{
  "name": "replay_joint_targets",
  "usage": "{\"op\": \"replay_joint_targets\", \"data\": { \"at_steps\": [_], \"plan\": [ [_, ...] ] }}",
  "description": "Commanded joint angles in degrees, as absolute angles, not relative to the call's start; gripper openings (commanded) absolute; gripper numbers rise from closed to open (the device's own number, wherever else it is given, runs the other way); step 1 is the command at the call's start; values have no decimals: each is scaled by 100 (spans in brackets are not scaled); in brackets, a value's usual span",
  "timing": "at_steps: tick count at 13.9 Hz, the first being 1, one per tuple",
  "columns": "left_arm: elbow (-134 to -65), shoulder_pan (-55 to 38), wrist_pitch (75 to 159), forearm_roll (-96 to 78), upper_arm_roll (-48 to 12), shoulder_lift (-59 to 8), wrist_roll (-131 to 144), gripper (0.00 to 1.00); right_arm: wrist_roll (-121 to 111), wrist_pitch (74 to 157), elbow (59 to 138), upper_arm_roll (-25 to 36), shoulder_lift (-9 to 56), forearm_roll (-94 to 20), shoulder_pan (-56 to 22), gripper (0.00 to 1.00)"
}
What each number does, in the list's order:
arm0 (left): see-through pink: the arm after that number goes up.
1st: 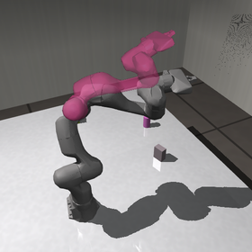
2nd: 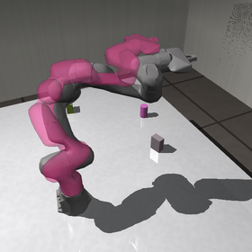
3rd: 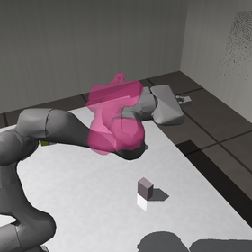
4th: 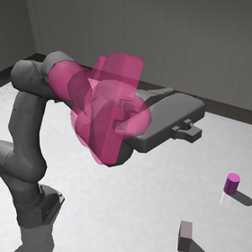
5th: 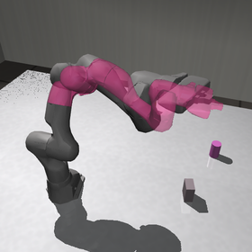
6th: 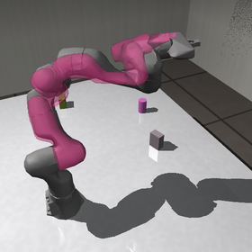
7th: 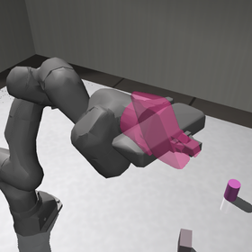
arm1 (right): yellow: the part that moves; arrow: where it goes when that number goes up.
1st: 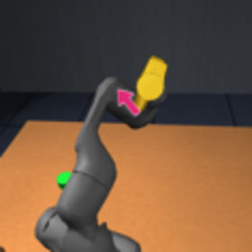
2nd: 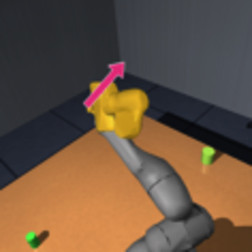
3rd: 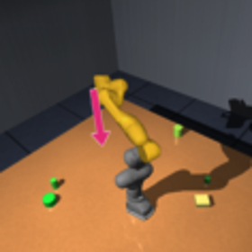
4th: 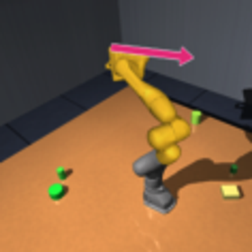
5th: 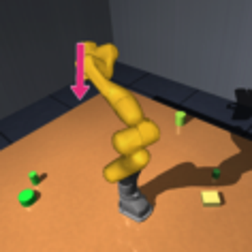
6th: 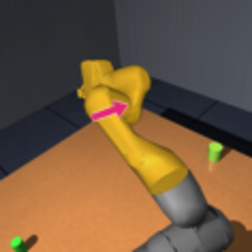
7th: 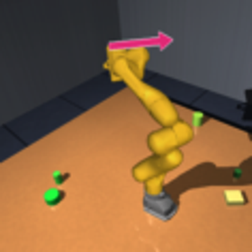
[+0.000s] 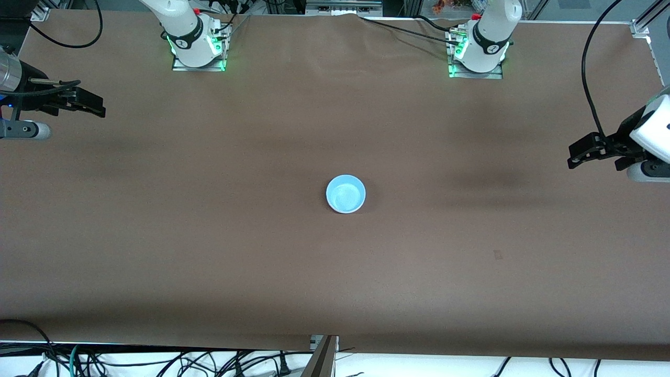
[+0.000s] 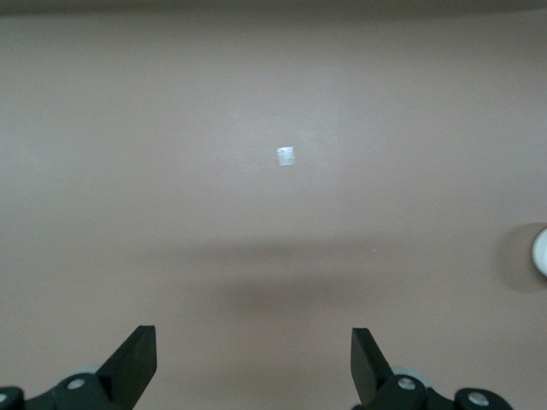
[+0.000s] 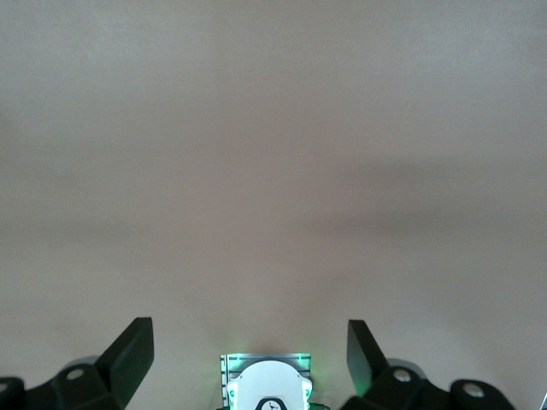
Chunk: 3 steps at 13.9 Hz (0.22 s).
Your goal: Stack pink and blue bowls on white bowl
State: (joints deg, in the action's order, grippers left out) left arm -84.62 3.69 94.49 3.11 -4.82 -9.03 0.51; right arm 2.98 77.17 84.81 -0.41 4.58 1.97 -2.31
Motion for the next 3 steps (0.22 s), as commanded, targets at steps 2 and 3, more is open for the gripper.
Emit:
{"op": "replay_joint_targets", "data": {
  "at_steps": [2,3],
  "plan": [
    [-8244,325,9396,615,-492,-1020,70,100,325,7603,8411,-53,457,97,-211,100],
    [-8235,334,9396,615,-492,-1011,62,100,325,7603,8411,-53,457,97,-202,100]
  ]
}}
